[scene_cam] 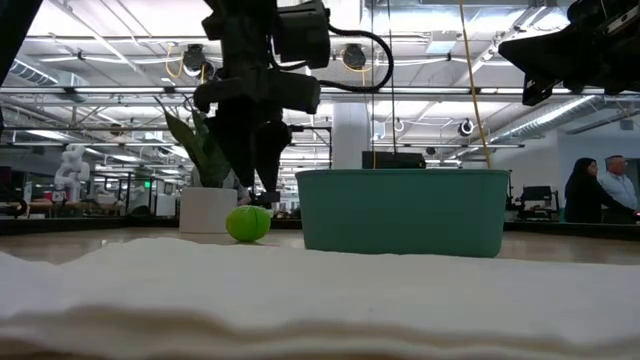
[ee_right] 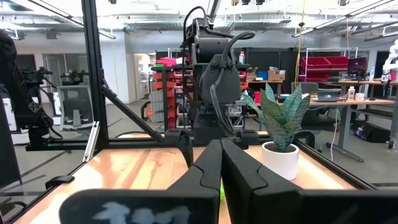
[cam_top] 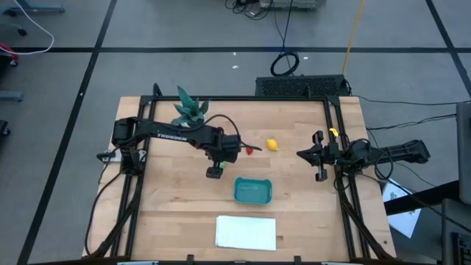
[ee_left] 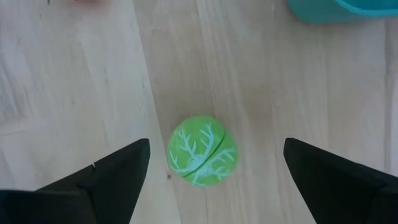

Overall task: Pick and placing Produce into tupperware
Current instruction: Put the cabbage into the bin

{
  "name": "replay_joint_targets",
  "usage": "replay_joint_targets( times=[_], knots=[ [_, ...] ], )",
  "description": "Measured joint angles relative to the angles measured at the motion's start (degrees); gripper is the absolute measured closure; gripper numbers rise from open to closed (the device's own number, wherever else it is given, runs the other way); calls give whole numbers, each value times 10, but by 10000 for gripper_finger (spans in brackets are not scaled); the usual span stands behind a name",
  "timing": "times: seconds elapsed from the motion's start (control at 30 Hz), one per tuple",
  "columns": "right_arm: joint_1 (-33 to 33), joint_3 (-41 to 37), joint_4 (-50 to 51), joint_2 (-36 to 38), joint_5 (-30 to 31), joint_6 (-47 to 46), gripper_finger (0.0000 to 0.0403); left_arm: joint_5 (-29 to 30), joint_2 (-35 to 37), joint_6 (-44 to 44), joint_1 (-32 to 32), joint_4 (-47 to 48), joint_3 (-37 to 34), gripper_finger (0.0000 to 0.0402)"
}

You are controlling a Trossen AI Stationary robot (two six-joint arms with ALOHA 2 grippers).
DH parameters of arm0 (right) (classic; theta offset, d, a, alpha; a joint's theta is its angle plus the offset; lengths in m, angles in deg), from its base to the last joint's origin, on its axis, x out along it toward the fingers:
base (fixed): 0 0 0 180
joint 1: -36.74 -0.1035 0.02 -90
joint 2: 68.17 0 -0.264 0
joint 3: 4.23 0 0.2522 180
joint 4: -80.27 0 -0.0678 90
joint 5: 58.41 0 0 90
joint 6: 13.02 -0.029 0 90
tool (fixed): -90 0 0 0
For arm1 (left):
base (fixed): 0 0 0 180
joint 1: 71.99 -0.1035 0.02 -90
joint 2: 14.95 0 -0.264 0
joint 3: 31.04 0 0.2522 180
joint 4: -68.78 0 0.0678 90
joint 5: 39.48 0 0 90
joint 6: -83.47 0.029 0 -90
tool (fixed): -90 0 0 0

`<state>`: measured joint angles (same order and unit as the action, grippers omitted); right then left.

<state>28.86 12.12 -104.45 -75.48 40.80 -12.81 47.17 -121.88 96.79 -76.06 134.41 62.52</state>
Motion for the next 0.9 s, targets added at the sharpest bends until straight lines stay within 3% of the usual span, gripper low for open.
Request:
replay_joint_targets(
  times=[0.9],
  knots=[
    [0,0,1,0,0,0,403,8,-1,19,-14,-112,-96,25]
  ],
)
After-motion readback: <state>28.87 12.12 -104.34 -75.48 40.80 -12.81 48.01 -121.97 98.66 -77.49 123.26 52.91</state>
